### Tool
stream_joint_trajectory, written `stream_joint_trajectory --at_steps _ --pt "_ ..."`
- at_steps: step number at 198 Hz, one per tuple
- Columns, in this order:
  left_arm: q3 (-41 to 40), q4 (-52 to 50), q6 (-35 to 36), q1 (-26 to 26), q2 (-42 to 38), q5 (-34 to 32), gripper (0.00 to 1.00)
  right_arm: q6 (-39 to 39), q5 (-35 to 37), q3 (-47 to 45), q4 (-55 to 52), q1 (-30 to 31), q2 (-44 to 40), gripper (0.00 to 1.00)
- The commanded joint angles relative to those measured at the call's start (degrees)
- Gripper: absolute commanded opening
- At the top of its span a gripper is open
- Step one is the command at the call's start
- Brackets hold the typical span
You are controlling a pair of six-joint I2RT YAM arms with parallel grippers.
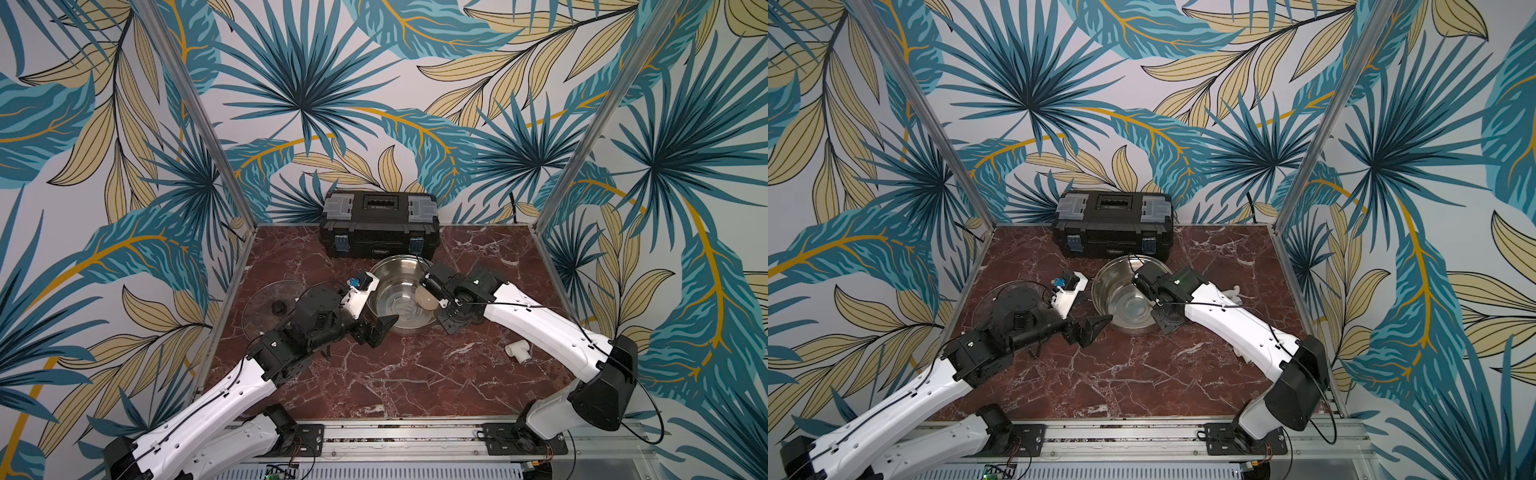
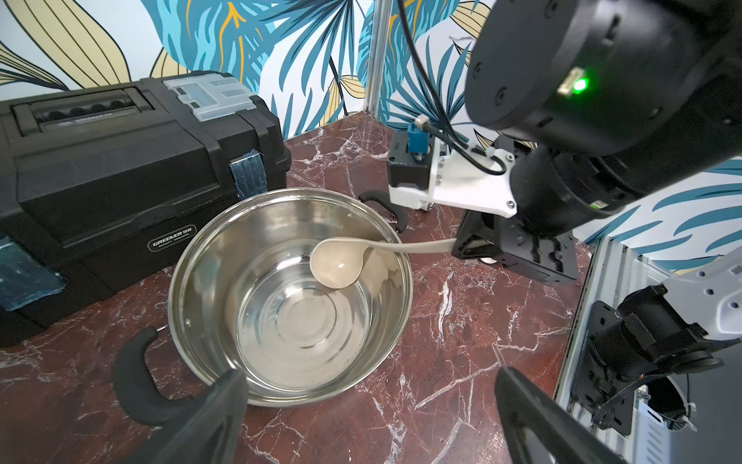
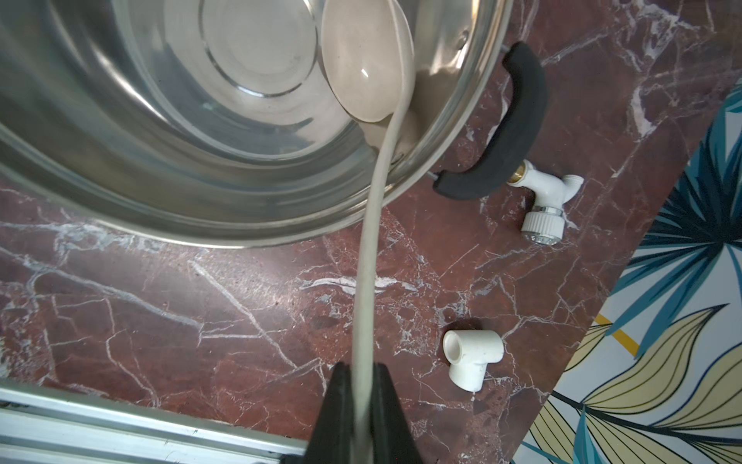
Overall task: Stir the soup with a spoon
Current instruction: Stir the soup in the pan with a stick.
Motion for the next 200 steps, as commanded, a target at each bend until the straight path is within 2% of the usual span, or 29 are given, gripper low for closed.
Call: stream_joint_trajectory --at_steps 1,27,50,102,150,200 --pt "-1.7 0.9 -0.3 0.0 -1.2 0.8 1.00 0.9 4.9 2.5 0.7 -0.5 2.3 0.00" --pt "-2.0 0.6 -0.3 -0.1 -1.6 0.8 1.00 0.2 4.4 5.7 2.9 -0.6 4.9 0.00" --pt "-2.4 0.6 -0.2 -0.1 -2.1 1.2 1.00 -0.2 1.2 9.2 4.0 -0.6 7.3 0.00" --pt "-2.3 -0.1 -0.1 -0.1 -2.8 0.5 1.00 -1.2 -11.8 13.8 5.7 -0.1 10.1 0.00" --pt "-2.4 -0.3 -0.3 0.0 -2.9 0.5 1.00 -1.6 -18.9 10.9 6.1 1.0 7.1 0.00" --pt "-2.8 0.7 -0.5 0.0 -2.8 1.0 1.00 -1.4 -17.7 3.5 2.4 1.5 -0.1 0.00"
